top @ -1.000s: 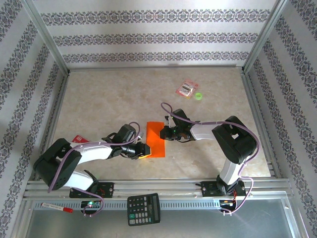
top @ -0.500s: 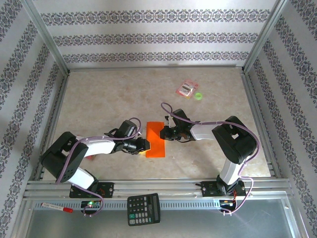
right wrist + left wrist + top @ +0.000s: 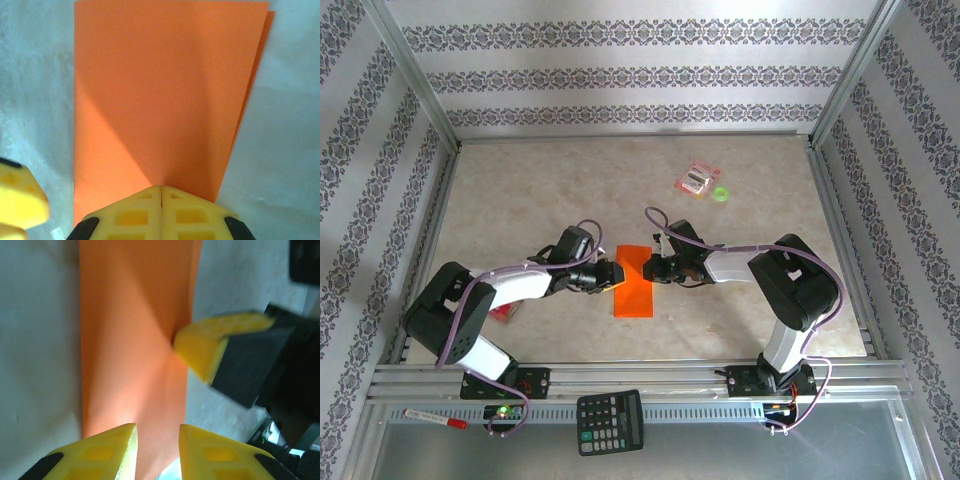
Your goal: Fold a paper plane with a square sheet of paper (pick it up from the middle)
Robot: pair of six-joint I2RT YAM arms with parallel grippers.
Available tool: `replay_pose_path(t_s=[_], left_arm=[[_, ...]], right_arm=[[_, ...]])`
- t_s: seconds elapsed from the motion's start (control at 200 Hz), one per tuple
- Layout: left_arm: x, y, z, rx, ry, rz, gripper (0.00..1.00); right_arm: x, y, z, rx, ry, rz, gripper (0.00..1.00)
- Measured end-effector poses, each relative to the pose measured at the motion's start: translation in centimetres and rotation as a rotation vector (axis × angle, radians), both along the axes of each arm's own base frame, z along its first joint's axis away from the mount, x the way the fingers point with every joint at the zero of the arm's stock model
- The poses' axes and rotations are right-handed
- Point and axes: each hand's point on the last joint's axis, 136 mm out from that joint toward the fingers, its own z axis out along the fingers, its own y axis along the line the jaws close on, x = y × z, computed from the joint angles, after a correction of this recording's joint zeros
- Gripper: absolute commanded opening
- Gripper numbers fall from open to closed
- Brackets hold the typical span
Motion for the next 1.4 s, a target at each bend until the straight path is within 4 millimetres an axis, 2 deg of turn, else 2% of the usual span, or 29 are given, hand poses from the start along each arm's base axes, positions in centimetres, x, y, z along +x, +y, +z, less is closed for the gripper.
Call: replay_pose_path(t_s=[0.11,0.26,0.51,0.779,0.939,1.014,1.139,1.304,1.399], left_arm=[[1.0,-0.1,-0.4,0.007,0.004,0.005,0.24],[0.6,-0.2,-2.1,0.02,0.055,-0.009,0.21],[0.5,0.6,-3.4,0.032,0.085,0.002,0.19],[-0.1,1.0,-2.9,-0.005,0.074,0.006,0.21],[-0.8,0.7,-0.8,-0.043,0.037,0.0,0.21],[-0.9,0.5,-0.5,-0.051,0.035,-0.003,0.21],[-1.2,0.6,-1.1,-0.046,0.059,0.004,0.2],[-2.2,0.8,-3.3,-0.034,0.111,0.008,0.18],[-2.1,0.8,-3.2,-0.042,0.111,0.012,0.18]], right_arm=[[0.0,0.0,0.0,0.0,0.0,0.0,0.0],[0.0,-0.1,0.0,0.0,-0.006,-0.002,0.0],[0.1,-0.1,0.0,-0.002,-0.007,-0.004,0.0],[0.1,-0.1,0.0,-0.002,-0.007,-0.004,0.0],[0.0,-0.1,0.0,-0.001,-0.009,-0.005,0.0],[0.1,-0.1,0.0,0.0,-0.01,-0.004,0.0],[0.1,-0.1,0.0,0.0,-0.011,-0.004,0.0],[0.1,-0.1,0.0,0.0,-0.011,-0.004,0.0],[0.1,-0.1,0.0,0.0,-0.011,-0.004,0.0]])
